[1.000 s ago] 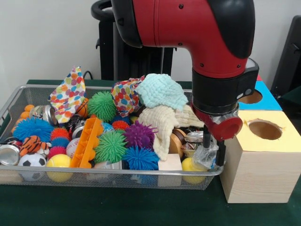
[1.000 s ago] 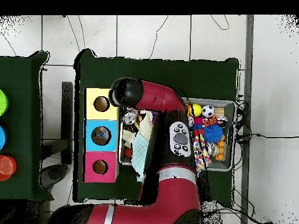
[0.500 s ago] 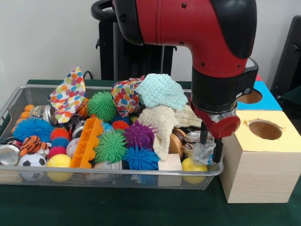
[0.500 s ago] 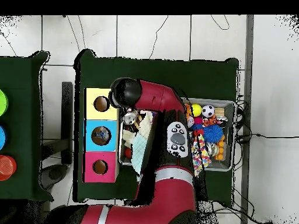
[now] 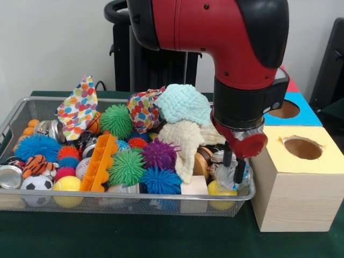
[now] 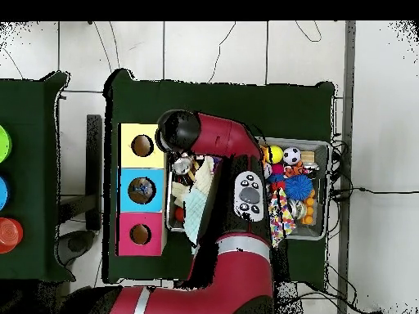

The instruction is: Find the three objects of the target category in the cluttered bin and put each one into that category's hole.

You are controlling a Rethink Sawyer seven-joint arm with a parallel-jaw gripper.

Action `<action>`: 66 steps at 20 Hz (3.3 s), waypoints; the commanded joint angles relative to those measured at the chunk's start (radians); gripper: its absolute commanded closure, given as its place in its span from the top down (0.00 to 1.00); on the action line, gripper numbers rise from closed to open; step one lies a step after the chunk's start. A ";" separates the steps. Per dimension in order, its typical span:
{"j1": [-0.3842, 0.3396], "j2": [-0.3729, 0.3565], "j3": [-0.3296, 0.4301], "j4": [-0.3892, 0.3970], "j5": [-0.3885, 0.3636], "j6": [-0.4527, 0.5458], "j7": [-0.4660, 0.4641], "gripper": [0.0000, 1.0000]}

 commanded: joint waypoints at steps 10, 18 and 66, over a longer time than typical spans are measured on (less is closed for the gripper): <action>-0.013 0.120 0.027 0.071 -0.058 0.017 -0.020 0.00; -0.006 0.118 0.020 0.067 -0.058 0.024 -0.011 0.00; 0.100 0.217 -0.109 -0.117 -0.033 0.389 0.121 1.00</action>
